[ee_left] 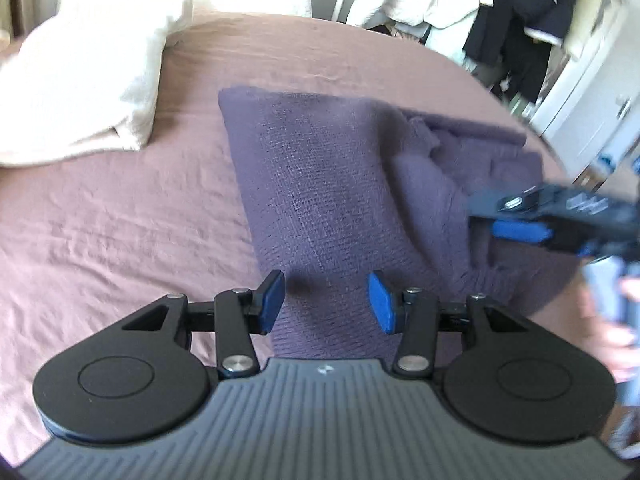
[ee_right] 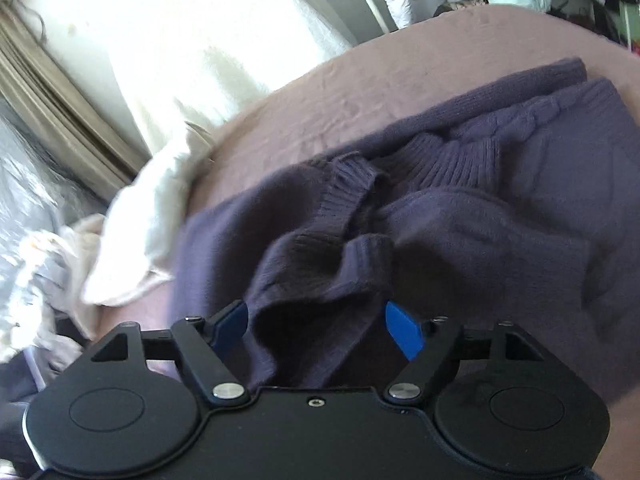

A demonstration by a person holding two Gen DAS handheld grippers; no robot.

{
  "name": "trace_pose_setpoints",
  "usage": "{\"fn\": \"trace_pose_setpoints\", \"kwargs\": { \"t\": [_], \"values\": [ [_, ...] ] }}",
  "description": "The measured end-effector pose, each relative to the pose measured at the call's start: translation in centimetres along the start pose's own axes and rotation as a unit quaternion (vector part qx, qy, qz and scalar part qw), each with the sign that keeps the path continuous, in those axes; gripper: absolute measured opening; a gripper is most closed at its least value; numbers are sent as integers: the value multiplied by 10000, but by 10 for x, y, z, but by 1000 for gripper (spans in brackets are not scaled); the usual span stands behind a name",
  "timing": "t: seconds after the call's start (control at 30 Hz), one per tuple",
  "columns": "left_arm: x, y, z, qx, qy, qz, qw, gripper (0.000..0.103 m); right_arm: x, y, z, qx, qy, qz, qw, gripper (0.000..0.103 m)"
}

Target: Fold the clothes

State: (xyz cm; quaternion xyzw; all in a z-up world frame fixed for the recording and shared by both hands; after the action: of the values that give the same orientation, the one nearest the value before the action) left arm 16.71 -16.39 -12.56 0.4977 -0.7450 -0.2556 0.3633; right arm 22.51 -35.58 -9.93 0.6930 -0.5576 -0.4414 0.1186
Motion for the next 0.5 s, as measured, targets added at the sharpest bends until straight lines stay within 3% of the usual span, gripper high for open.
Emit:
{"fn": "trace_pose_setpoints", "kwargs": {
  "t": [0.03,0.1,0.13,0.17,0.27,0.3,0.37,0.4,0.5],
  "values": [
    [0,-1,0,-37,54,57,10000,46,0,-7,-2,68,143,46,9999,80],
    [2,-3,0,-64,4,26,10000,46,-4,-20,-2,128,656,175,9976,55],
    [4,-4,0,-90,-27,4,10000,46,-8,-24,1,129,1159,529,9918,10],
    [5,-5,0,-127,-49,-12,9999,46,-13,-25,3,189,1618,832,9831,12],
    [8,-8,1,-205,-104,-38,9997,46,-38,11,8,1046,2500,1232,9547,11],
    [9,-10,1,-221,-119,-40,9997,46,-46,23,10,1289,2730,1353,9437,11],
    [11,-15,3,-303,-173,-50,9994,46,-48,38,17,1445,2876,1534,9343,11],
    [12,-18,4,-350,-203,-56,9992,46,-46,42,20,1463,2914,1627,9312,11],
    [16,-27,8,-473,-291,-88,9984,46,-8,16,27,918,2624,1913,9414,14]
  ]
}}
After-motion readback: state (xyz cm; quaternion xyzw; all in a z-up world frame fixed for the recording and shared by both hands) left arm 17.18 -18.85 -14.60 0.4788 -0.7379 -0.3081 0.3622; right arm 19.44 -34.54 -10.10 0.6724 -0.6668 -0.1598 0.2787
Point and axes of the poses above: each gripper's, at about its wrist camera, not at the fingertips, and y roughly against the way its jaws point, x to its right, z to its underside, the point moved 8 cm from there along -y, roughly the way its jaws point, and after that the axes turned 1 degree about -y, right-handed, at the moved point
